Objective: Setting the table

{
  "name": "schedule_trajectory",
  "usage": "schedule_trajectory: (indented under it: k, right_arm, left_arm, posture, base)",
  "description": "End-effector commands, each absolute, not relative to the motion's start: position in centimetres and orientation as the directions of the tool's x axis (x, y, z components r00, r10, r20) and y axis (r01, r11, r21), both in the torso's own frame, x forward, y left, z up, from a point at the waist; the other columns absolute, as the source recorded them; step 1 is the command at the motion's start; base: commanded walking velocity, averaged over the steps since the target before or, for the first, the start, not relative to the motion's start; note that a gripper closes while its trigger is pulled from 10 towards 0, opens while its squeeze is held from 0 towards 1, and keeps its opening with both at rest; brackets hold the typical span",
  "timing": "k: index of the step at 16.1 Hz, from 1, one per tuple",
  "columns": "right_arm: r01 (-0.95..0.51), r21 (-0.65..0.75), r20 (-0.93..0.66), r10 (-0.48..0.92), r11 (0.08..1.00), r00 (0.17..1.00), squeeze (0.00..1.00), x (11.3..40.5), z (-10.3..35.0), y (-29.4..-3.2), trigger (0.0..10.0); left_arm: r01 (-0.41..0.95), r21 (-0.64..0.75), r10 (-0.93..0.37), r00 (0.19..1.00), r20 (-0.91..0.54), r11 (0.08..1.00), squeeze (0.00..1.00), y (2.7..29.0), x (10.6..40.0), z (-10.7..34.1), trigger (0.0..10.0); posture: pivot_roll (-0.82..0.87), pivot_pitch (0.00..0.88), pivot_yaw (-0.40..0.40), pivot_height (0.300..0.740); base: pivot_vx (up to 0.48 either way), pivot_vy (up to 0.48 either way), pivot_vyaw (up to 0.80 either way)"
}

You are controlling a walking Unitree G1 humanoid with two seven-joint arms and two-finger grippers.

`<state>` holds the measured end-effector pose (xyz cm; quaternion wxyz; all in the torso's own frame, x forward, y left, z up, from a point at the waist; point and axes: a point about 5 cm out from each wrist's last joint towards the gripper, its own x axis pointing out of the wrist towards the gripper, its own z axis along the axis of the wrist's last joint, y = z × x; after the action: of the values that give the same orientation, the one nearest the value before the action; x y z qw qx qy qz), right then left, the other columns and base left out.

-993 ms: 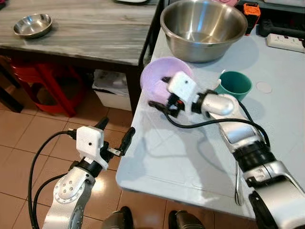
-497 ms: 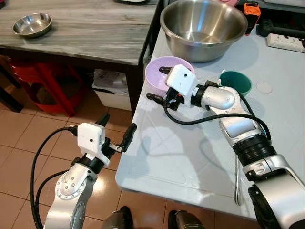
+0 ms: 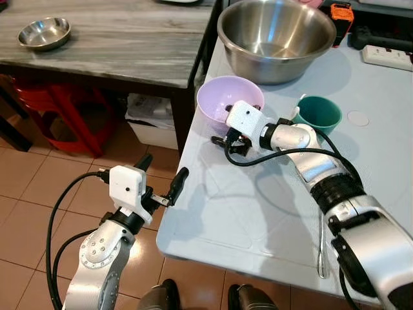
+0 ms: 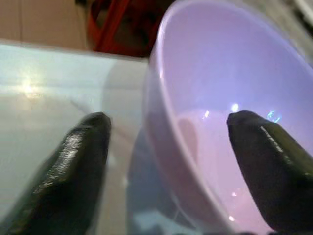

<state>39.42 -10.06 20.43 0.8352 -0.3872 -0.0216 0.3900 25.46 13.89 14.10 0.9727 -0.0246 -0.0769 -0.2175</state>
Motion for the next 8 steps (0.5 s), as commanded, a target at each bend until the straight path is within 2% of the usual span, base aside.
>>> schedule_trajectory:
  k: [1,8]
  right_arm:
    - [-0.618,-0.699,-0.280,0.657,0.360,0.700,0.00,39.59,20.63,-10.14,0.0]
    - [-0.568,-0.773,-0.285,0.646,0.282,0.709,0.00,39.78,20.77,-10.52,0.0]
  left_arm:
    - [0.428,-0.022,-0.421,0.896,0.141,0.903,0.00,13.92,25.35,13.75,10.0]
    - [0.446,-0.011,-0.439,0.884,0.161,0.895,0.00,13.71,25.31,14.10,10.0]
  posture:
    - [-0.10,0.241,0.007,0.740]
    - [-0.11,0.232,0.010,0.740]
  base:
    - [0.000,0.000,0.00]
    - [0.000,0.000,0.00]
